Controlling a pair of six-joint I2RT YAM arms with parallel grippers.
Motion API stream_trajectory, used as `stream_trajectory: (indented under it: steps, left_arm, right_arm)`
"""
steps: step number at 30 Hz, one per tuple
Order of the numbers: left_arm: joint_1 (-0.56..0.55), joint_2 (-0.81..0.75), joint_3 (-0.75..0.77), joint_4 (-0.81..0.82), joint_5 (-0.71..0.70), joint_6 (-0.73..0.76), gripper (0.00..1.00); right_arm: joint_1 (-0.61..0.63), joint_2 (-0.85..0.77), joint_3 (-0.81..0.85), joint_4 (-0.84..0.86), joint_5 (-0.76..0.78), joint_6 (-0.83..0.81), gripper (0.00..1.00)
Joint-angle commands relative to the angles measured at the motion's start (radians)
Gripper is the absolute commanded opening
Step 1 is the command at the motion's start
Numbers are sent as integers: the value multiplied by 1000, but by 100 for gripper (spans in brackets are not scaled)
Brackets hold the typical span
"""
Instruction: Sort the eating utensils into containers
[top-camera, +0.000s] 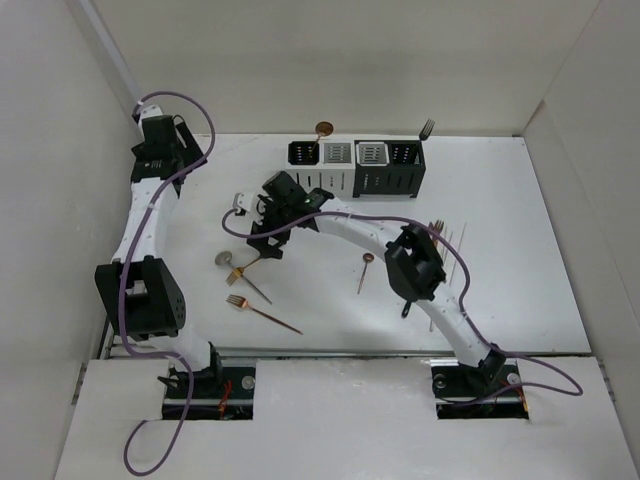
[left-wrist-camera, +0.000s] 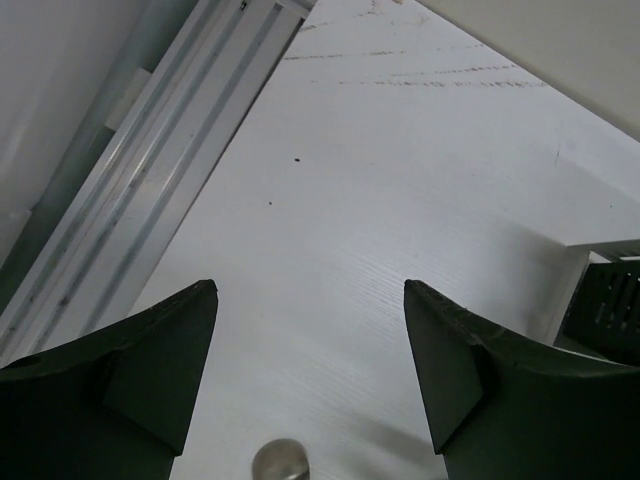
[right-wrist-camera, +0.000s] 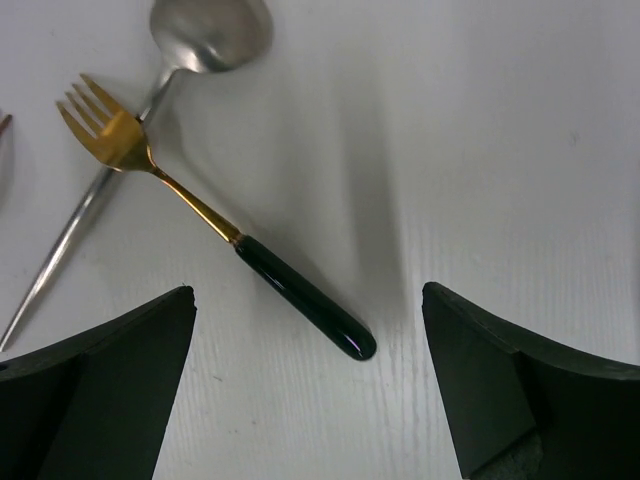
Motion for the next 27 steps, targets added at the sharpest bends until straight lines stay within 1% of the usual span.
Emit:
stream_trajectory:
  steps: [1,6,7,8,10,11,14,15,16,17,18,21,24,26,27]
  left_arm:
    - [11,-50,3,36,14,11,73]
    - [11,-50,3,66,14,20,73]
    - [11,-50,3,66,14,32,71]
    - [11,-50,3,76,14,32,71]
    - [11,-50,-6,76,14,32,71]
    - [11,-59,-6,85,23,32,71]
    - [11,-68,-15,85,23,32,71]
    - [11,-68,-15,85,23,32,71]
    - [11,-68,-15,94,23,43,71]
    - [11,-68,-24,94,23,43,71]
    - [11,-77,-24,94,23,43,71]
    - [11,-77,-33,94,34,43,71]
    - [11,-77,-33,94,43,43,71]
    - [11,-77,-43,94,43,43,71]
    - [11,-77,-43,94,43,43,70]
  right_arm:
    - [22,30,46,43,-67,-4,100]
    - [54,55,4,43,38,-4,100]
    - [65,55,-6,43,58,-4,98]
    - [65,55,-19,43,80,-4,91]
    - [74,64,-42,52,106,-4,81]
    - [74,64,-42,52,106,7,70]
    - [83,53,-88,64,164,7,54]
    - [83,44,-100,81,187,7,31]
    - [94,44,-109,81,209,7,25]
    - [94,44,-123,92,209,7,22]
    - [94,33,-123,92,209,7,14]
    - [94,10,-146,104,258,7,0]
    - [94,-16,-146,114,313,7,0]
    - [94,-69,-146,114,313,7,0]
    - [94,-70,-146,114,313,7,0]
